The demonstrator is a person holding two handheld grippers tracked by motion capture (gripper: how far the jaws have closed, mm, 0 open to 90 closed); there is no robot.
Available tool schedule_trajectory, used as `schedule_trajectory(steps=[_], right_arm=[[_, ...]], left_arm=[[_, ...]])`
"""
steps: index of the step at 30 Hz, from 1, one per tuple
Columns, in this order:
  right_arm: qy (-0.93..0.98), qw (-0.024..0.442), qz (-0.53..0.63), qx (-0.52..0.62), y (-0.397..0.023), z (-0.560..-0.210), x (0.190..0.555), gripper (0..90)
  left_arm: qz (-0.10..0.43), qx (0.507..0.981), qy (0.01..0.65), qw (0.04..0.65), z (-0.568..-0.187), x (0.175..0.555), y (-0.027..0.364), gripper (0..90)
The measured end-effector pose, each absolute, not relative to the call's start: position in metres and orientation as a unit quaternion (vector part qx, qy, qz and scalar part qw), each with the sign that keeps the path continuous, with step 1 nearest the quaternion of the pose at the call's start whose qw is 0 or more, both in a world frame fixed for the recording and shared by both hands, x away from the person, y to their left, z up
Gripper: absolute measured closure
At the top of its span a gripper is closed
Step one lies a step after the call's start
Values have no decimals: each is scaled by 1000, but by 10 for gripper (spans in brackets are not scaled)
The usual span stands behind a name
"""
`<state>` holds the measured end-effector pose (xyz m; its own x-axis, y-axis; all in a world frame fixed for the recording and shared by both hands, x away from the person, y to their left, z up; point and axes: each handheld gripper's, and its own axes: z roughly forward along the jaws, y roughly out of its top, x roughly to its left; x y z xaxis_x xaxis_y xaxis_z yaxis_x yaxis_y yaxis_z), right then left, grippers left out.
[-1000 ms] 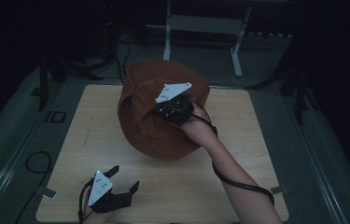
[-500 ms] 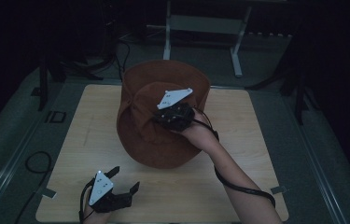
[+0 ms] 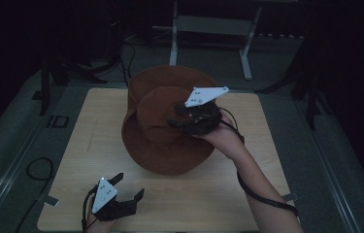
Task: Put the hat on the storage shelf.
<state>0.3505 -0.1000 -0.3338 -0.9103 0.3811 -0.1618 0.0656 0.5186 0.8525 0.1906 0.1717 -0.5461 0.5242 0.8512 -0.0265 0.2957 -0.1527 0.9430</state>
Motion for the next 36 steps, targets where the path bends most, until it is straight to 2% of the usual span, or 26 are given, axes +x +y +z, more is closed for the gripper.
schedule_trajectory(steps=[14, 18, 21, 36], right_arm=[[829, 163, 507, 169, -167, -346, 337, 276], [814, 161, 528, 182, -187, -353, 333, 137], [800, 176, 541, 194, -202, -362, 329, 125], [805, 178, 507, 250, -260, -435, 326, 121]], left_arm=[[277, 713, 392, 512, -548, 194, 174, 126], [281, 715, 388, 510, -549, 196, 175, 126], [283, 716, 391, 504, -550, 197, 176, 126], [295, 717, 405, 486, -559, 206, 187, 126]])
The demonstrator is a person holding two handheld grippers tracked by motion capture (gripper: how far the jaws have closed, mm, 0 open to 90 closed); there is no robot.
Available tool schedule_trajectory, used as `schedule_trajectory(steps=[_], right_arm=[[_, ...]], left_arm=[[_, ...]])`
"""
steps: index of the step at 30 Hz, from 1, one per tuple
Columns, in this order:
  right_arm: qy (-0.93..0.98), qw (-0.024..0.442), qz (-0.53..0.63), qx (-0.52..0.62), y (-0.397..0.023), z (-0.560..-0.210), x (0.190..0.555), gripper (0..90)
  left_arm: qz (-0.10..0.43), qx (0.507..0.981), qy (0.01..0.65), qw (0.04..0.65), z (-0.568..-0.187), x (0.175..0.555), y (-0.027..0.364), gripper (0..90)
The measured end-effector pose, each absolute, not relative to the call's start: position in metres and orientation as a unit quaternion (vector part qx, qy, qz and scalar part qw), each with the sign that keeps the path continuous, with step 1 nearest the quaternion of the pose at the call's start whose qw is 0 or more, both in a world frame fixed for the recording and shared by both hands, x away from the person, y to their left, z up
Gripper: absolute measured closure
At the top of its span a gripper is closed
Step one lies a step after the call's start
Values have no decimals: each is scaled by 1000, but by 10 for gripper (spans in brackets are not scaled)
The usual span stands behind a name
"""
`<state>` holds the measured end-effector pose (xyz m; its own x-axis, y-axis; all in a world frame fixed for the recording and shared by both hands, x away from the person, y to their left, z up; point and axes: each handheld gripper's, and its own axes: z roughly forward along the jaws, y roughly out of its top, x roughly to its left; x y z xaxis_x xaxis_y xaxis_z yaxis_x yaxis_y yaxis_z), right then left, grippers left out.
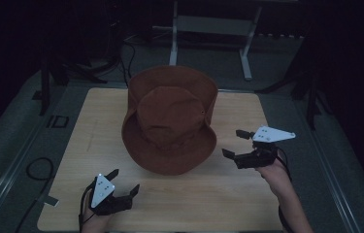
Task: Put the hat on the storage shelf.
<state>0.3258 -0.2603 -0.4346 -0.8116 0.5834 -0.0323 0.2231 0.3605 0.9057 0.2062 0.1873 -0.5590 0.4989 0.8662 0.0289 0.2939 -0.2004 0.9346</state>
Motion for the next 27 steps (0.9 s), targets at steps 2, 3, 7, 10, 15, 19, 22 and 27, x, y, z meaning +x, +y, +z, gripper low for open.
schedule_trajectory(steps=[2, 3, 7, 10, 15, 19, 22, 27], right_arm=[[804, 175, 503, 263, -267, -448, 326, 132], [804, 174, 502, 267, -269, -452, 326, 132], [802, 171, 495, 288, -281, -475, 326, 132], [801, 171, 484, 307, -290, -493, 326, 132], [797, 165, 481, 326, -305, -518, 326, 132], [796, 162, 475, 338, -315, -533, 323, 132], [794, 162, 470, 350, -322, -541, 320, 132], [791, 162, 462, 366, -329, -551, 314, 132]], left_arm=[[299, 716, 408, 482, -561, 207, 189, 126], [299, 715, 409, 481, -561, 207, 191, 126], [301, 713, 416, 478, -563, 210, 195, 126], [295, 713, 423, 474, -565, 212, 199, 126], [284, 710, 437, 474, -569, 215, 205, 126], [286, 707, 442, 472, -570, 216, 209, 126], [286, 705, 446, 472, -571, 216, 212, 126], [288, 701, 454, 468, -572, 216, 215, 126]])
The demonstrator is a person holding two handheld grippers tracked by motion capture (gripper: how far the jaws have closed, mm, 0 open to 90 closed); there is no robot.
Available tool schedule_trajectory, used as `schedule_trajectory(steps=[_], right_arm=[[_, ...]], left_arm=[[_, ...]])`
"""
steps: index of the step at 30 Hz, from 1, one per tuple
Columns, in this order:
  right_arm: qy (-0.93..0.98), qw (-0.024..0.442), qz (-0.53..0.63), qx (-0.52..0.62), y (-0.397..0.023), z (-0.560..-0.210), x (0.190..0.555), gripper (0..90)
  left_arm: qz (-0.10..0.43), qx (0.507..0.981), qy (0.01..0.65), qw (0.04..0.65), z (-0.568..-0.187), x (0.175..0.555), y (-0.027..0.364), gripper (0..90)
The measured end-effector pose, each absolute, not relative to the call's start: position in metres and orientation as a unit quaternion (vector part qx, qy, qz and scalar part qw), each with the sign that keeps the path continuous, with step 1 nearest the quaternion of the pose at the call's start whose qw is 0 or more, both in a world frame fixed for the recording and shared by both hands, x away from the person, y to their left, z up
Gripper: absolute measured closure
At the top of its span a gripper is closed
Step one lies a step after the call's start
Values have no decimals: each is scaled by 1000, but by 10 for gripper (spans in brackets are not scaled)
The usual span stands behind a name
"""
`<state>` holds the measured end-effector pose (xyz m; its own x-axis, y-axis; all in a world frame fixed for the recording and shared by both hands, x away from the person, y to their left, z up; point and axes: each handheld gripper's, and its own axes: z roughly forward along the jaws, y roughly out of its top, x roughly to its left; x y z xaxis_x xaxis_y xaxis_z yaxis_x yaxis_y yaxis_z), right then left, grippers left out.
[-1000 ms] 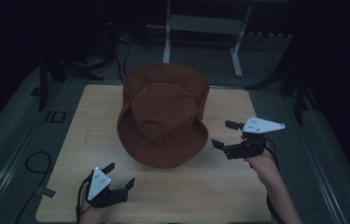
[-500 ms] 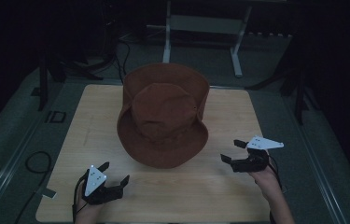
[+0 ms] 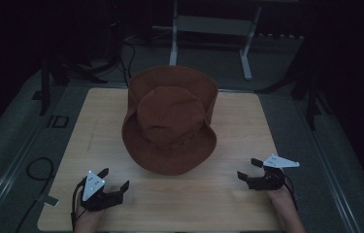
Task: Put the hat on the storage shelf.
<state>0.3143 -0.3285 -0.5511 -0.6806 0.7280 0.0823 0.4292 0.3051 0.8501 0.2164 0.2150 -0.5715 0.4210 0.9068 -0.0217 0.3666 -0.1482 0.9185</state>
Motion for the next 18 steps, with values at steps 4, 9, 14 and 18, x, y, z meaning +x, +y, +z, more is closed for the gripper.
schedule_trajectory(steps=[4, 9, 14, 18], right_arm=[[793, 164, 454, 372, -333, -558, 310, 132], [786, 174, 448, 389, -340, -565, 305, 132], [773, 199, 450, 401, -346, -567, 302, 133], [763, 204, 459, 407, -349, -568, 300, 132]], left_arm=[[288, 700, 456, 468, -572, 216, 216, 126], [293, 697, 461, 464, -572, 215, 215, 126], [300, 687, 477, 458, -572, 213, 219, 126], [301, 683, 485, 455, -573, 213, 222, 126]])
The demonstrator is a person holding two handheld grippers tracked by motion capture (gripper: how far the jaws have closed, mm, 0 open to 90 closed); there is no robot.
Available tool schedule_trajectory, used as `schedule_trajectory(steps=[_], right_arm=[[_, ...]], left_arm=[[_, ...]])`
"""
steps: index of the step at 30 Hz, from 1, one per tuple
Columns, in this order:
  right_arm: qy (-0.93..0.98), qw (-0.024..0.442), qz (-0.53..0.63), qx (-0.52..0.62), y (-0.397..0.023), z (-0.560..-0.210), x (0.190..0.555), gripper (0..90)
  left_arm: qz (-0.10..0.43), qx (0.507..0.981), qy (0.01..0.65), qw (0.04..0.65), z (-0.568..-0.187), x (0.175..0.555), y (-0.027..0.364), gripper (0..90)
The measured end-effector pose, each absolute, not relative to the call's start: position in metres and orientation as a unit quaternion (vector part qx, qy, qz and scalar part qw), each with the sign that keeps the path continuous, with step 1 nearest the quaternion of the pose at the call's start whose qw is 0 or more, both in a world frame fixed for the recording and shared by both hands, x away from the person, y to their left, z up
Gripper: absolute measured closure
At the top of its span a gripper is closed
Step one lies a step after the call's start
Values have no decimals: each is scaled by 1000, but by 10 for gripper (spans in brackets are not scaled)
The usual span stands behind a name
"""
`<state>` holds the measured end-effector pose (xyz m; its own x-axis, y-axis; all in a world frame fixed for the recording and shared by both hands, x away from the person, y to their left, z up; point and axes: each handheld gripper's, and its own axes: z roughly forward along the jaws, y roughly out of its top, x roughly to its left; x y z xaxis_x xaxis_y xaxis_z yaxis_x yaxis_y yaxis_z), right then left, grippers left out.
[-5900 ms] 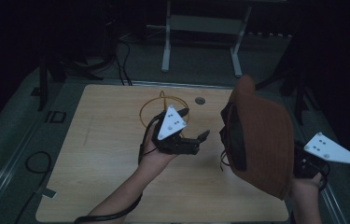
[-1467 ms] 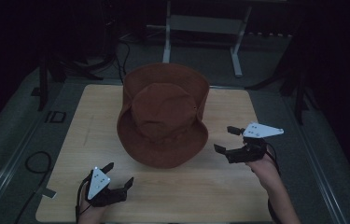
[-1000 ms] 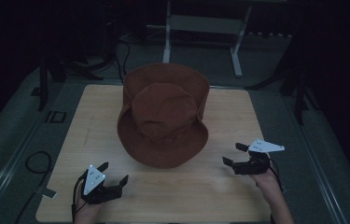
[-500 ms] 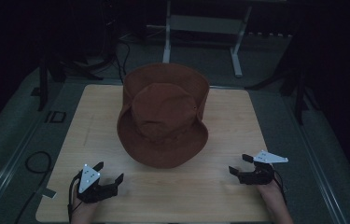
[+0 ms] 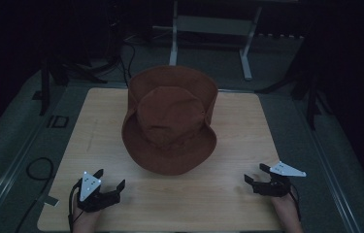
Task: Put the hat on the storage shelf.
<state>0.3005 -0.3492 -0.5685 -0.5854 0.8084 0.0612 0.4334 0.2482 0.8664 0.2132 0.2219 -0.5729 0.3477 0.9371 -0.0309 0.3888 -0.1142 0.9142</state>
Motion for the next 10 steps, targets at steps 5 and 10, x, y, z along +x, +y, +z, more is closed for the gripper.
schedule_trajectory(steps=[5, 10], right_arm=[[755, 201, 473, 407, -353, -569, 301, 133], [761, 203, 467, 402, -351, -569, 301, 133]], left_arm=[[305, 681, 488, 452, -574, 213, 222, 126], [301, 682, 488, 455, -575, 213, 222, 126]])
